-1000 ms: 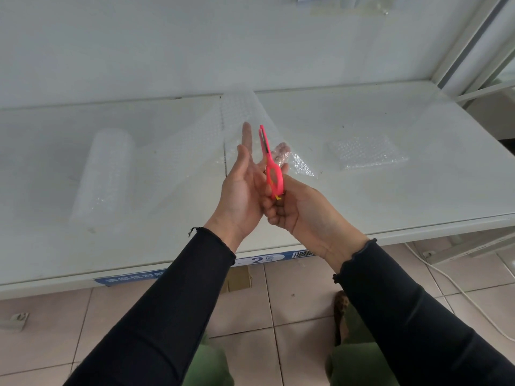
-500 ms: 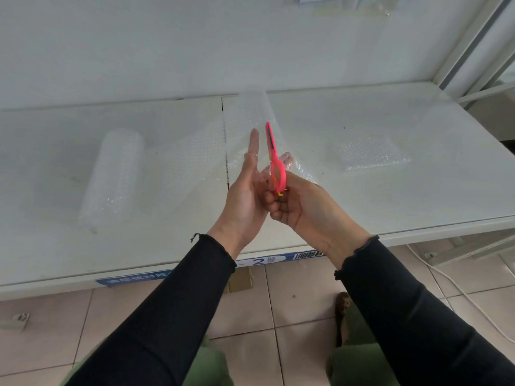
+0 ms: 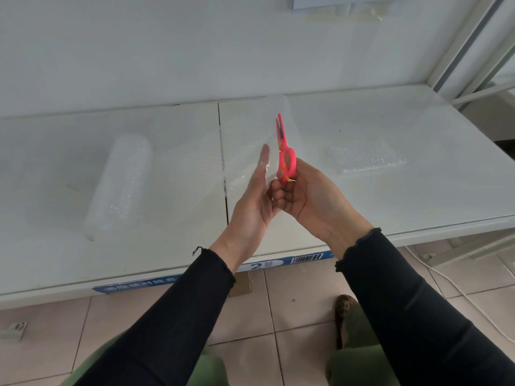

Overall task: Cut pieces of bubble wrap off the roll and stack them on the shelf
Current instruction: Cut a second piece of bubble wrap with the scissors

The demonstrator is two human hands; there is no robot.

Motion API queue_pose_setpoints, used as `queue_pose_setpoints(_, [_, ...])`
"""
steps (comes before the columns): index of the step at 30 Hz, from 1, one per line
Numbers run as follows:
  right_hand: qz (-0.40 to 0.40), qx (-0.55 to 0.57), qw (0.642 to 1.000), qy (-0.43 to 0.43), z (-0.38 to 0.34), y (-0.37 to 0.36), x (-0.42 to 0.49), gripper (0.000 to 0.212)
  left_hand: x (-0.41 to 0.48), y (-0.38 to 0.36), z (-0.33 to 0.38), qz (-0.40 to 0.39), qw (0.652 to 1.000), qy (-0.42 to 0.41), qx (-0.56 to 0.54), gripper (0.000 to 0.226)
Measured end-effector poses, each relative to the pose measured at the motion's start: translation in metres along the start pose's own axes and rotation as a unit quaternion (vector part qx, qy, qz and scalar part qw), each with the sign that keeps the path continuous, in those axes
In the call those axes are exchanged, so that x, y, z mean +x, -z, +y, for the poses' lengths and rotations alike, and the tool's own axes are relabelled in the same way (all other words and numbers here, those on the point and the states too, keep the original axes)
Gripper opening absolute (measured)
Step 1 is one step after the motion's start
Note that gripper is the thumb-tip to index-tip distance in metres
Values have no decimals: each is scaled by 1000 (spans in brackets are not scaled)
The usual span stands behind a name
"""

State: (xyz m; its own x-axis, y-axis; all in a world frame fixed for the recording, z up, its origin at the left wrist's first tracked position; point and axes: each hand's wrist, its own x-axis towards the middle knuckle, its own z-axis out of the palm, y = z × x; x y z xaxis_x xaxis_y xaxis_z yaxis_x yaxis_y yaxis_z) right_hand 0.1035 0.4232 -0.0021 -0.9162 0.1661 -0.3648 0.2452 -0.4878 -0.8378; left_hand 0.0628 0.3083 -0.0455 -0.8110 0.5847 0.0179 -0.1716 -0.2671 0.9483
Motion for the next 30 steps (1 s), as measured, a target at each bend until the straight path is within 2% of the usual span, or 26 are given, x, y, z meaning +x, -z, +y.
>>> queue_pose_setpoints(6, [11,4,1000,5,1,1,2,34,-3,-5,4,-10,999,25,-33,38])
queue_pose_setpoints(12, [38,6,999,14,-7,7,6,37,-7,-5,-1,-54,998,38,21,47])
queue_pose_setpoints(16, [46,12,999,17,-8,8,6,33,-9,-5,-2,-46,998,49,21,52])
queue_pose_setpoints(30, [69,19,997,23,-12,11,18,32,-16,-8,-6,-44,997,54,45,47])
